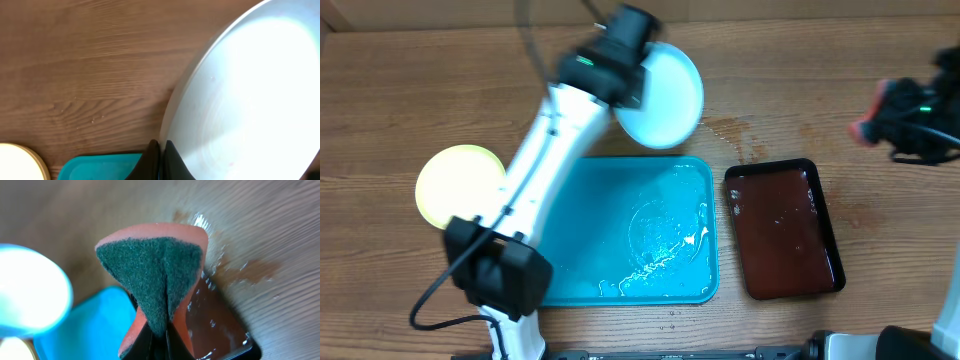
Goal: Clean dirty plates on tray and stack at the side
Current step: 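Swing the white plate left and stack it onto the yellow plates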
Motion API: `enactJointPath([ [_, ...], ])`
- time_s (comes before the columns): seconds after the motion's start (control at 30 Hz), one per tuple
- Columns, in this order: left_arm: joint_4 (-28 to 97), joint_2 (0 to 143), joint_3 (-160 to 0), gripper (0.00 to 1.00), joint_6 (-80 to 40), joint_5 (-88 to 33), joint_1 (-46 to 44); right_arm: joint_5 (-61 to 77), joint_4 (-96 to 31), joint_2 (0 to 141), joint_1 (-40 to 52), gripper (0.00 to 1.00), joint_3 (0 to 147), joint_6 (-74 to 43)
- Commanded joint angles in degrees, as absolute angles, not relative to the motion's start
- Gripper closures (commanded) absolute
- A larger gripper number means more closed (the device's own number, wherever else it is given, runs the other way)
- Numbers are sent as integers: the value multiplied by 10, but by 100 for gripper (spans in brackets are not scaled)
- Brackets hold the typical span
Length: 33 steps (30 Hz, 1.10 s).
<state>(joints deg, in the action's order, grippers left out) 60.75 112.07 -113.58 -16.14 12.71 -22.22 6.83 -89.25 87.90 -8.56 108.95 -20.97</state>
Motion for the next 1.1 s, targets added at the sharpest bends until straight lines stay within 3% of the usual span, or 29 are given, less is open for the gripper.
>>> enactJointPath([
  [0.0, 621, 1084, -1167, 96, -188, 8, -160, 80, -875, 888, -33, 96, 1025, -208],
  [0.27, 709, 1067, -1168, 96, -175, -20, -59, 74, -794, 888, 42, 96, 805, -243],
  [0.63, 743, 1067, -1168, 96, -156, -24, -43, 70, -675, 888, 44, 96, 593, -266],
  [0.73, 745, 1067, -1168, 96, -156, -24, -43, 67, -670, 888, 44, 65, 593, -265],
  [0.8, 747, 1067, -1168, 96, -156, -24, -43, 65, -668, 888, 44, 62, 593, -255],
  [0.83, 748, 1067, -1168, 96, -156, -24, -43, 65, -666, 888, 44, 41, 593, -254],
  [0.87, 748, 1067, -1168, 96, -153, -24, -43, 65, -664, 888, 44, 31, 593, -251],
  [0.93, 748, 1067, -1168, 96, -152, -24, -41, 65, -658, 888, 44, 25, 595, -224],
  [1.07, 748, 1066, -1168, 96, -155, -21, -23, 61, -661, 888, 44, 25, 625, -197],
])
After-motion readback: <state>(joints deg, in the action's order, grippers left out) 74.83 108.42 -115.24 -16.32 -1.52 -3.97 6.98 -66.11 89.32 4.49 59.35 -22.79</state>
